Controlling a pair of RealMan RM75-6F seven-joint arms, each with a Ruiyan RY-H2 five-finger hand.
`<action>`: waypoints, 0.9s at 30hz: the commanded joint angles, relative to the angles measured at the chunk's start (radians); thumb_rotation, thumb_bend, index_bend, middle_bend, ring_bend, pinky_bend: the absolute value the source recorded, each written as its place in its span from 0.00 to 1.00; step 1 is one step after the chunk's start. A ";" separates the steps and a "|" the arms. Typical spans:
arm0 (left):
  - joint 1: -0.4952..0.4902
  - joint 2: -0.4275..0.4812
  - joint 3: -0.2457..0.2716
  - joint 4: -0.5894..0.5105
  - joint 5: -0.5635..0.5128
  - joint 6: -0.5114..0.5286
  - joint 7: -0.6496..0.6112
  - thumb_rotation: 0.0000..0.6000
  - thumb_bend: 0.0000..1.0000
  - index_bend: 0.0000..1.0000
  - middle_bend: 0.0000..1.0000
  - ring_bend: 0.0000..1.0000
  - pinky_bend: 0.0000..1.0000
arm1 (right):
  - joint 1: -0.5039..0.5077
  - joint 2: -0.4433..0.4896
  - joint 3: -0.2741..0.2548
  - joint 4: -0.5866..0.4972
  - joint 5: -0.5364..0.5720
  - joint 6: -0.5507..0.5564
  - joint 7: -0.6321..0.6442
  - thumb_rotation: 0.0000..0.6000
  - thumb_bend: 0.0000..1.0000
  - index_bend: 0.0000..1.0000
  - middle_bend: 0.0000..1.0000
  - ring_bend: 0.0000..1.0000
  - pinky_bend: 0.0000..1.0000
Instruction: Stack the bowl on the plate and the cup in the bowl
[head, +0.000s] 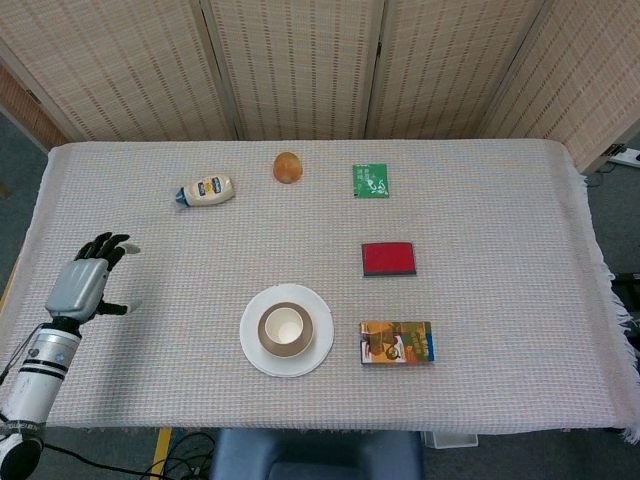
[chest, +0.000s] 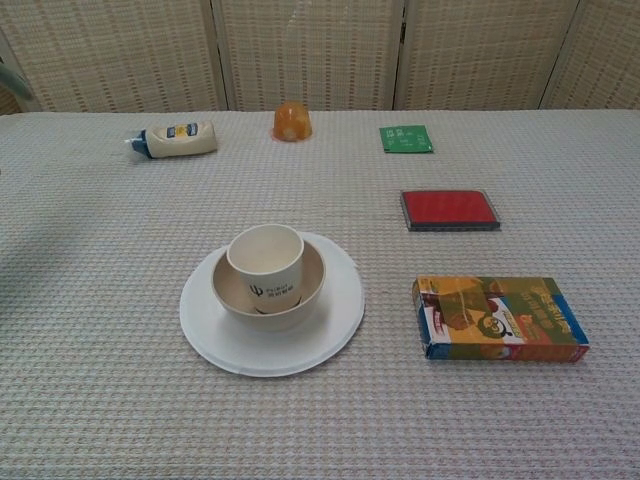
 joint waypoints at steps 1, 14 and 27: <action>0.077 -0.036 0.027 0.078 0.070 0.082 -0.024 1.00 0.18 0.25 0.14 0.00 0.14 | 0.035 -0.045 0.001 -0.057 0.039 -0.008 -0.193 1.00 0.16 0.00 0.05 0.00 0.00; 0.294 -0.189 0.055 0.322 0.224 0.289 -0.114 1.00 0.18 0.17 0.07 0.00 0.14 | 0.094 -0.124 -0.013 -0.086 0.075 -0.043 -0.461 1.00 0.16 0.00 0.05 0.00 0.00; 0.340 -0.209 0.024 0.355 0.224 0.227 -0.070 1.00 0.17 0.04 0.00 0.00 0.14 | 0.104 -0.142 -0.017 -0.098 0.094 -0.040 -0.524 1.00 0.16 0.00 0.05 0.00 0.00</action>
